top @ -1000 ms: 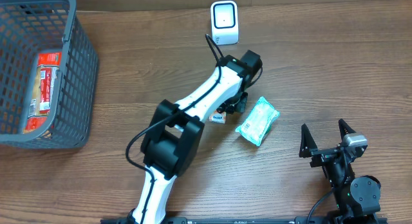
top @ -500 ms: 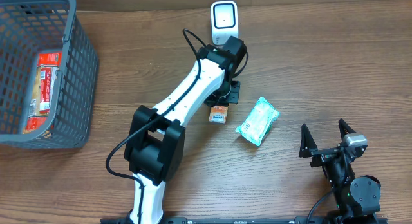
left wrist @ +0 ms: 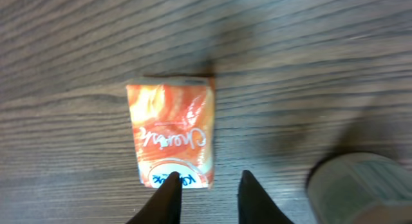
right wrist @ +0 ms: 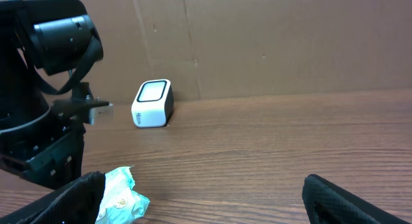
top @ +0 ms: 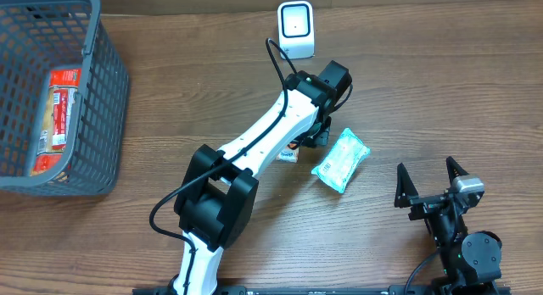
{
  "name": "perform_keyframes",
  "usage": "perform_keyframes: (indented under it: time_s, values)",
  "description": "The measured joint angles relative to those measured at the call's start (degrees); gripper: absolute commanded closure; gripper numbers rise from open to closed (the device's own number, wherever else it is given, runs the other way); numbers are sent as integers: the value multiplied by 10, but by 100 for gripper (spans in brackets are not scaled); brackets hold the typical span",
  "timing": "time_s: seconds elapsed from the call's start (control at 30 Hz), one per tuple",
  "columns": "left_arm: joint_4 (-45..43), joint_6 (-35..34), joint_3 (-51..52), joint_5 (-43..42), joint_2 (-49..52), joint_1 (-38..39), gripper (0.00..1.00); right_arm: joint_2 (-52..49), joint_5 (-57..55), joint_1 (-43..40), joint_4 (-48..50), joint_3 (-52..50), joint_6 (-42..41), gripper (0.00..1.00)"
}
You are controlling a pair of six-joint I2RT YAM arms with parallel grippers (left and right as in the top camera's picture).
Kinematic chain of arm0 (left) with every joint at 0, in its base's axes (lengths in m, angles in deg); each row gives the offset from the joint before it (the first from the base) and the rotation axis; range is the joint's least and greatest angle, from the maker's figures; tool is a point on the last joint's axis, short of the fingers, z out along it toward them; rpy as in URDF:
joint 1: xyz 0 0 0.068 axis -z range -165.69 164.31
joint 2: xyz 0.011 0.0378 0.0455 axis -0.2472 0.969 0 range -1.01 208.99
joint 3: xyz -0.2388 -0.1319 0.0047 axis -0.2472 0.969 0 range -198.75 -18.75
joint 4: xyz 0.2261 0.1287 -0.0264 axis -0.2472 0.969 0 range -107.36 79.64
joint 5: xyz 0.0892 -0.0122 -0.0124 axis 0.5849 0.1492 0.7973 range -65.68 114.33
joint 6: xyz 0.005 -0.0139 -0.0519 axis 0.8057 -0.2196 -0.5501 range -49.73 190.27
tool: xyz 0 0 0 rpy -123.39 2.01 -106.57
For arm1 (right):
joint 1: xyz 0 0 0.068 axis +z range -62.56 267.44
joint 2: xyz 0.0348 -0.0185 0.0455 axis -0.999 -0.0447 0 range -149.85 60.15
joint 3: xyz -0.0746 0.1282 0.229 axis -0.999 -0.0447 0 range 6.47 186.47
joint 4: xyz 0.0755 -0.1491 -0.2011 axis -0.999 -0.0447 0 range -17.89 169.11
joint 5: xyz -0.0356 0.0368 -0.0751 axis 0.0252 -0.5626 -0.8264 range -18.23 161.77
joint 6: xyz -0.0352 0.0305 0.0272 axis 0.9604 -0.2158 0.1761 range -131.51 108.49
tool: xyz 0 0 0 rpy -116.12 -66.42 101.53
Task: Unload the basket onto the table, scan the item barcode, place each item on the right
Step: 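Lower the orange box onto the table and open the left gripper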
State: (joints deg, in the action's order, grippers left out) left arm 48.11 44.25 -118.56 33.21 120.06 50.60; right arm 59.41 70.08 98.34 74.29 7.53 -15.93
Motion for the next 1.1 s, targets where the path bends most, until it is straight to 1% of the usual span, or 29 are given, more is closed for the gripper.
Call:
perform_keyframes:
  time_s: [0.17, 0.4, 0.67, 0.9, 1.1]
  values:
    - [-18, -31, 32, 25, 0, 0, 74, 0, 0, 0, 0, 0, 0, 0]
    - [-43, -41, 48, 38, 0, 0, 79, 0, 0, 0, 0, 0, 0, 0]
    - [-64, -43, 50, 50, 0, 0, 77, 0, 0, 0, 0, 0, 0, 0]
    - [-71, -43, 51, 57, 0, 3, 78, 0, 0, 0, 0, 0, 0, 0]
    - [-98, -44, 82, 61, 0, 12, 75, 0, 0, 0, 0, 0, 0, 0]
